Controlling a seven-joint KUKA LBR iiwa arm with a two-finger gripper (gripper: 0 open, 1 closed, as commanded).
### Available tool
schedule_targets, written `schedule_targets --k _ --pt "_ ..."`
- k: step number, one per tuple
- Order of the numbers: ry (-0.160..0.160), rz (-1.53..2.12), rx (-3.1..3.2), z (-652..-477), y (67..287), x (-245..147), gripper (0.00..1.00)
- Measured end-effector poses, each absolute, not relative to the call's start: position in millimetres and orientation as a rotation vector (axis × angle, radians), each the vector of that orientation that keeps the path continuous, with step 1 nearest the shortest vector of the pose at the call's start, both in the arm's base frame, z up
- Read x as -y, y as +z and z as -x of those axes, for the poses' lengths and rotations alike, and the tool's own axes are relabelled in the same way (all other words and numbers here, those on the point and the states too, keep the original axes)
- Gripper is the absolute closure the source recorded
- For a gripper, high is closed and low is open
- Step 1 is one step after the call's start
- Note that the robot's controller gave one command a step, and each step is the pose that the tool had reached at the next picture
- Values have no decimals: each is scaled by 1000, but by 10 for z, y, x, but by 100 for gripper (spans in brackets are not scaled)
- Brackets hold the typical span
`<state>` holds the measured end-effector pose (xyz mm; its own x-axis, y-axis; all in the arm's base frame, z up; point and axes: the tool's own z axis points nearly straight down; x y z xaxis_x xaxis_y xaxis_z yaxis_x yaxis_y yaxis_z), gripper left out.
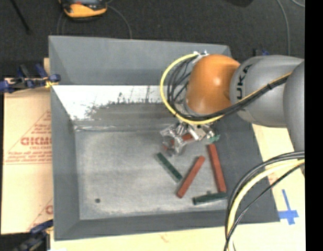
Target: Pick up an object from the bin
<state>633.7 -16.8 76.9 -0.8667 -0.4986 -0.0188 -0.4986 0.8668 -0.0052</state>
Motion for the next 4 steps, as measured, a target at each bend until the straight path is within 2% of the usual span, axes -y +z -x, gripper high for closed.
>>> schedule_targets --k 1,2,3,4 --pt "0 805 -3028 -6302 724 186 0" --pt "2 803 -3021 -6329 761 159 100" --pt "0 803 -3030 -6301 722 182 0" --pt "1 801 -3032 -6297 716 182 0"
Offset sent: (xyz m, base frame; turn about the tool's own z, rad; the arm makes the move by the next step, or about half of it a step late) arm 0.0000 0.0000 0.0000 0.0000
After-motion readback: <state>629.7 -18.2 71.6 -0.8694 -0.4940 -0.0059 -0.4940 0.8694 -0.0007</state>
